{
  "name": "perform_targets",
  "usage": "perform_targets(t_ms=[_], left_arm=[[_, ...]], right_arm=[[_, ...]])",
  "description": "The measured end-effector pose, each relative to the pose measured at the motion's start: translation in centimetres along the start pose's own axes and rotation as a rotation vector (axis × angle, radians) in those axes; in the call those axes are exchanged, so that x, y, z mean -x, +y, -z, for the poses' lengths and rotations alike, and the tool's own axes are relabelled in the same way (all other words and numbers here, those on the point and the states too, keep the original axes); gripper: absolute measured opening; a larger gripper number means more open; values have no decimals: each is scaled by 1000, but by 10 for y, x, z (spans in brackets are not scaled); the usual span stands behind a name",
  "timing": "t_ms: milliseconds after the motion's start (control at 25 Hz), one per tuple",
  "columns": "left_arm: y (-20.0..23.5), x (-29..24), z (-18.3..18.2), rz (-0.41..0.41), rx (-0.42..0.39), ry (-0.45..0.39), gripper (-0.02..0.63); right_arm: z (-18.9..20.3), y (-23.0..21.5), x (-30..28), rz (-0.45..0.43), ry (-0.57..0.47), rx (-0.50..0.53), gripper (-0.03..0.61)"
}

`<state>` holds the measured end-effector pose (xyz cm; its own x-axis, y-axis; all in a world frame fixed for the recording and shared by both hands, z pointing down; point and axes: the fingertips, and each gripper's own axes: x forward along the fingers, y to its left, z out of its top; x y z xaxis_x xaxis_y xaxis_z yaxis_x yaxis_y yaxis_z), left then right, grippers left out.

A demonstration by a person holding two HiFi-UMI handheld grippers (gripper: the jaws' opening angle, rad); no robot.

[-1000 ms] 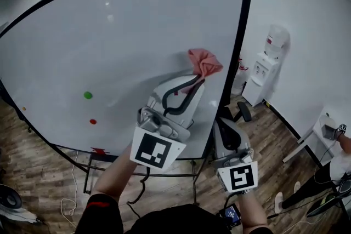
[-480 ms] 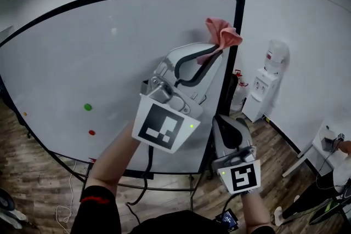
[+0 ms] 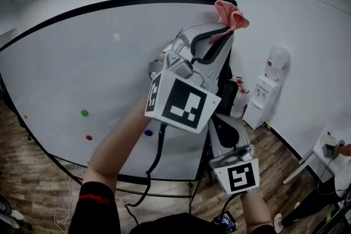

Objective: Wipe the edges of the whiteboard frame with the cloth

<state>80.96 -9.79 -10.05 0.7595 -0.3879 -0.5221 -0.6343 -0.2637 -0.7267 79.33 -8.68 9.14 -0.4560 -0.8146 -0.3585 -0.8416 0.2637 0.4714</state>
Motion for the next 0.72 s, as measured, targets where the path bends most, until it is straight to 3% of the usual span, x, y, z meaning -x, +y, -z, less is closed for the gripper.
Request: perform_targets(t_ms=[240,400,720], left_arm=[[9,-21,-2,-36,-27,71,21],[15,-29,10,-31,-68,130,21],[17,-34,19,-23,-79,201,21]], right_arm=[[-6,-24,-4,10,-33,-74,2],[-22,-38,-9,14,-96,-67,2],[-53,-54,-16,9,-161,-65,2]])
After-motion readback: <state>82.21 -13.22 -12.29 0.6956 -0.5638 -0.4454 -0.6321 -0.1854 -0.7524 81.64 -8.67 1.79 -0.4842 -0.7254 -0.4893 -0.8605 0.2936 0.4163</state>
